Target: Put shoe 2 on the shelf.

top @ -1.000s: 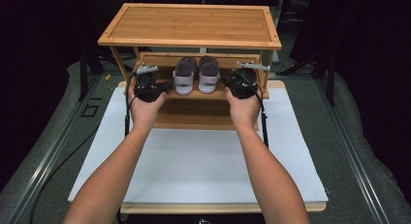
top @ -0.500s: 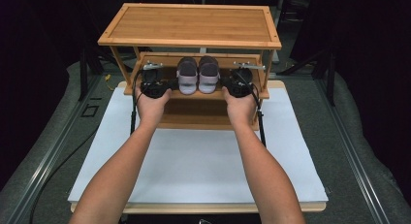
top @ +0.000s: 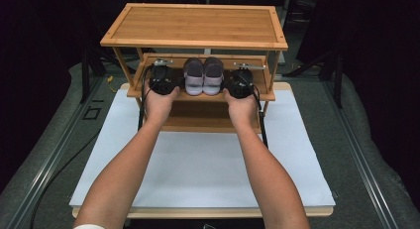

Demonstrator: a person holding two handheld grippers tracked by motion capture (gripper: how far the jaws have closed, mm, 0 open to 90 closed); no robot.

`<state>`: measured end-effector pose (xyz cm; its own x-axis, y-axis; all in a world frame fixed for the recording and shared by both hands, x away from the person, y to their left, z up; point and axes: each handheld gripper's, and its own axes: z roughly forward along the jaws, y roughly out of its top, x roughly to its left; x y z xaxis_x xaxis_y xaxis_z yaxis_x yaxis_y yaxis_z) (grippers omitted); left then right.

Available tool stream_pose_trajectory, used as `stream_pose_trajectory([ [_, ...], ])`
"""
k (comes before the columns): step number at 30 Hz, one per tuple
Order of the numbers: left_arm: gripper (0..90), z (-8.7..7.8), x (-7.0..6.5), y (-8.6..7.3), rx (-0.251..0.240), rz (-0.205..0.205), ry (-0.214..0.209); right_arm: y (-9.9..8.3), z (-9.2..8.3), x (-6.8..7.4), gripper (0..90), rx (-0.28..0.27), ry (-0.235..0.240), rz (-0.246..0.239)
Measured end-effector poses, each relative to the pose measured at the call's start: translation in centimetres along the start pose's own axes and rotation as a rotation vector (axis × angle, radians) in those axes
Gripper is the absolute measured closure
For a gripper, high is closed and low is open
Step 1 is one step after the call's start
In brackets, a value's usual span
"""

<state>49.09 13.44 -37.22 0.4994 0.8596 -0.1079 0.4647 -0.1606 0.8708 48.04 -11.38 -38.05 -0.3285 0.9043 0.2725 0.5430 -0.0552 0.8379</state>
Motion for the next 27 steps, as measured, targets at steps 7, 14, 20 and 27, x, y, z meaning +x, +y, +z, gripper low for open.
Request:
stream_pose_trajectory([
  [7,90.0,0.5,0.6,0.3,0.005,0.02,-0.018,0.2,0.2,0.1,90.0,0.001,-0.011,-0.007],
  [14,90.0,0.5,0.7,0.2,0.005,0.006,-0.013,0.1,0.2,0.3,90.0,-0.011,-0.038,-0.023],
  [20,90.0,0.4,0.8,0.2,0.011,-0.002,-0.005,0.1,0.0,0.2,87.8,0.002,-0.045,-0.058],
  [27,89.7,-0.3,0.9,0.1,-0.006,-0.017,0.002,0.0,-0.7,0.0,87.4,-0.012,-0.046,-0.068],
])
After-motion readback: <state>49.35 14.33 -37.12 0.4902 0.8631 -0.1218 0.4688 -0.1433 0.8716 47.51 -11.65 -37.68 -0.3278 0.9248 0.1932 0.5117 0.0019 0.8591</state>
